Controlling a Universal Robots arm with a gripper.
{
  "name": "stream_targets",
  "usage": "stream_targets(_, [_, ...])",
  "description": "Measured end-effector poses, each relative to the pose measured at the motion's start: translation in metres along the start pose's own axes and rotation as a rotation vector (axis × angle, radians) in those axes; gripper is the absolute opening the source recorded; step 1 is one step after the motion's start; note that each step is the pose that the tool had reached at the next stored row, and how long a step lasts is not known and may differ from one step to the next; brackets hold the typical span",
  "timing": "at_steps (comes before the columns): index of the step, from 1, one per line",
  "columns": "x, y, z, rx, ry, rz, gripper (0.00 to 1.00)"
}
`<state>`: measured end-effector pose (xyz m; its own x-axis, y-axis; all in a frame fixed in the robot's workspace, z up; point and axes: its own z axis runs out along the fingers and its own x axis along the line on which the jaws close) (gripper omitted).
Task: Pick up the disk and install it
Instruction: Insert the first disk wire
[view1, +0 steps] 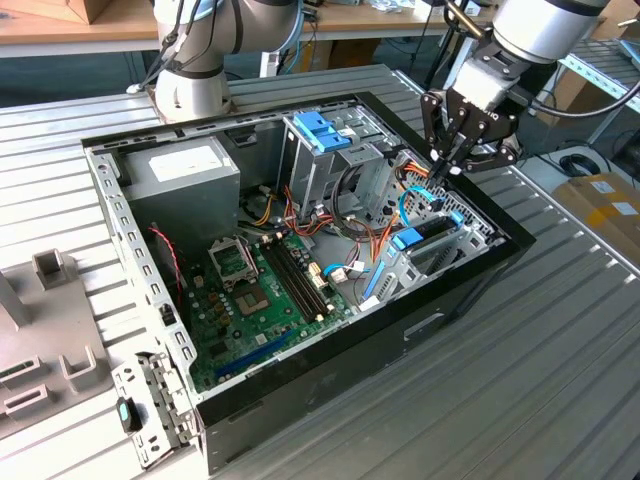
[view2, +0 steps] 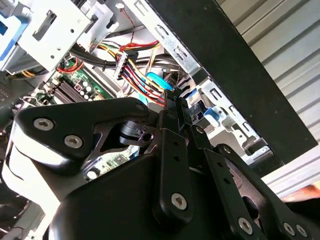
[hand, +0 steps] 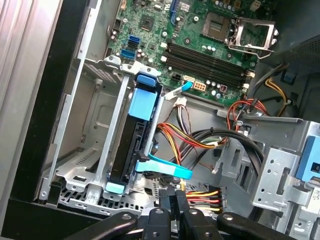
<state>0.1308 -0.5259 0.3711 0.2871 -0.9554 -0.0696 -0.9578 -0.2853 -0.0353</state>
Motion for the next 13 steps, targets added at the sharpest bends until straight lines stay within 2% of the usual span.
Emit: stream_targets(13, [0.0, 0.0, 0.0001, 0.0078, 0.0038, 0.111, 0.16])
